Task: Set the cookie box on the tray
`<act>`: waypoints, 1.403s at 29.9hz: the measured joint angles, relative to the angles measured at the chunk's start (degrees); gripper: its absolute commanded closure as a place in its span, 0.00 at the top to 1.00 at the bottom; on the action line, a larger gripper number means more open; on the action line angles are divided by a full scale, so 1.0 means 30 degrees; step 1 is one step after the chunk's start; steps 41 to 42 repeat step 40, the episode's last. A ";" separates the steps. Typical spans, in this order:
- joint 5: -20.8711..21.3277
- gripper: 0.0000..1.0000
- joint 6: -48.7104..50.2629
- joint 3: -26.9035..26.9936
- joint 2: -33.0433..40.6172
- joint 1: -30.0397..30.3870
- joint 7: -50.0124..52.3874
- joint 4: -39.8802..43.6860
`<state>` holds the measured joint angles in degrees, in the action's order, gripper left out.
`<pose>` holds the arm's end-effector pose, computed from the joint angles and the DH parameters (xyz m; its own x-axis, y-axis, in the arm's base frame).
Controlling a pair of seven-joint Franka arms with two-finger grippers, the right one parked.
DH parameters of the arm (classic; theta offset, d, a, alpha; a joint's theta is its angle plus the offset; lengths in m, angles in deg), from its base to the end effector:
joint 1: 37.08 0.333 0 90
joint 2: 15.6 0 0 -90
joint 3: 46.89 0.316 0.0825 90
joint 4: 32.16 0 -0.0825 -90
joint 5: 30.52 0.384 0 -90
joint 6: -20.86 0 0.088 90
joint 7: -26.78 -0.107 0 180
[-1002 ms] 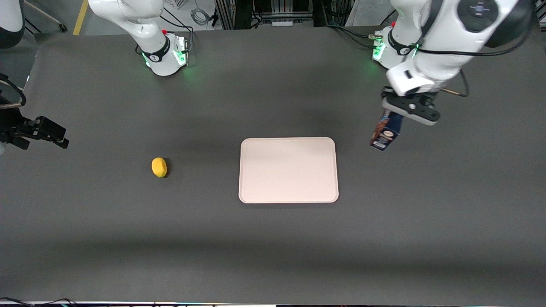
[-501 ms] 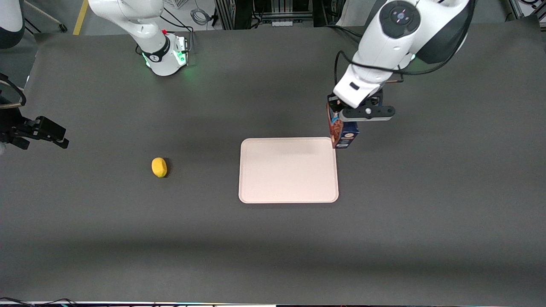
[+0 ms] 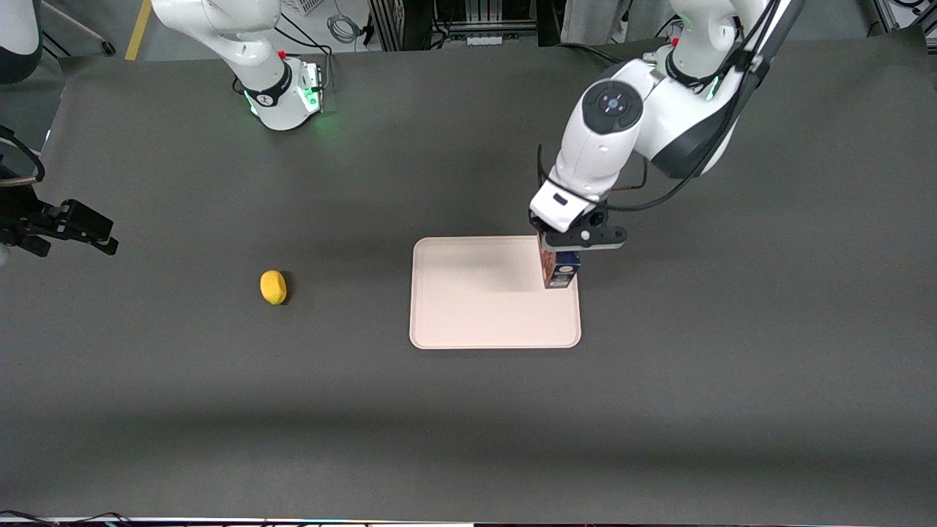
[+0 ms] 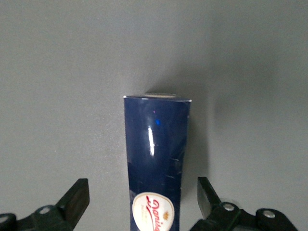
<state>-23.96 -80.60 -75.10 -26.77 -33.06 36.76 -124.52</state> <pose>0.5738 -0.2226 0.5201 0.9653 -0.2610 -0.0089 -0.2611 -0.9650 -0.0221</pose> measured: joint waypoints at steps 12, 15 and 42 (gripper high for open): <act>-0.0987 1.00 0.0827 0.5024 0.2878 -0.0188 -0.3128 -0.0986; -0.1060 1.00 0.0472 0.5456 0.3617 -0.0299 -0.3140 -0.1831; -0.2824 1.00 -0.1949 0.7533 0.5729 -0.0977 -0.4908 -0.5286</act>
